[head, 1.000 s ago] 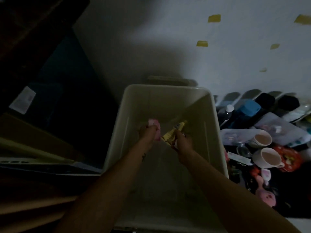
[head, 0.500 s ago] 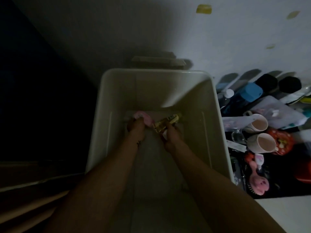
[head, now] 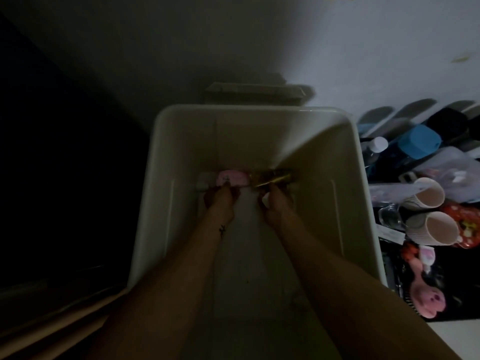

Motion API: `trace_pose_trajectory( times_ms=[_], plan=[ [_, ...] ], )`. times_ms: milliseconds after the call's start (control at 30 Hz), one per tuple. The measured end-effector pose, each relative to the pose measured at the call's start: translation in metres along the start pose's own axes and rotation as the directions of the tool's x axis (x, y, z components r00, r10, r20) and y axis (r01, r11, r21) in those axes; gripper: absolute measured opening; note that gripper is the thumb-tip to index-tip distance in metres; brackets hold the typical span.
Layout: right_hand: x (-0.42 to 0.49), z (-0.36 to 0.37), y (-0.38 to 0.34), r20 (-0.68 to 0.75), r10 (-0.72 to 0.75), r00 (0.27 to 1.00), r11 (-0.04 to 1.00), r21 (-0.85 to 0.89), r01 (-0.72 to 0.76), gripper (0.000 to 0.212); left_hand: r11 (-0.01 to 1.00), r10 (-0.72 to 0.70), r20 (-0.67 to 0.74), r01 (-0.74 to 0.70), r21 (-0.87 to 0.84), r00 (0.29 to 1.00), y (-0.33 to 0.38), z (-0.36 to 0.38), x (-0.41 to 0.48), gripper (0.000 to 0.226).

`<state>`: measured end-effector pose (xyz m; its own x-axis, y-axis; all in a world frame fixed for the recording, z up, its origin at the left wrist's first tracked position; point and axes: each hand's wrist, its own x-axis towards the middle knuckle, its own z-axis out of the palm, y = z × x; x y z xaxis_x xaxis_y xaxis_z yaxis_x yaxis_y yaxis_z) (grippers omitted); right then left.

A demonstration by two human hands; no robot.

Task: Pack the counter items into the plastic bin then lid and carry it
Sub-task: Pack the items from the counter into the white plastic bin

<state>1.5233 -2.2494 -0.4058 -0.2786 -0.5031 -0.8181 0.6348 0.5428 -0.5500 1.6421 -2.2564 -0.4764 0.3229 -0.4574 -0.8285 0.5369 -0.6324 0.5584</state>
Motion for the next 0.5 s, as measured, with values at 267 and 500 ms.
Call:
trace_pose_trajectory(
  times_ms=[267, 500],
  plan=[
    [0.010, -0.013, 0.010, -0.056, -0.063, 0.996, 0.988, -0.145, 0.054, 0.019, 0.974, 0.100, -0.081, -0.081, 0.210, 0.992, 0.003, 0.006, -0.041, 0.037],
    [-0.006, -0.006, 0.014, 0.033, -0.098, 0.995, 0.944, -0.315, 0.103, 0.041, 0.986, 0.067, -0.022, -0.063, 0.152, 0.998, 0.004, 0.003, -0.056, 0.038]
  ],
)
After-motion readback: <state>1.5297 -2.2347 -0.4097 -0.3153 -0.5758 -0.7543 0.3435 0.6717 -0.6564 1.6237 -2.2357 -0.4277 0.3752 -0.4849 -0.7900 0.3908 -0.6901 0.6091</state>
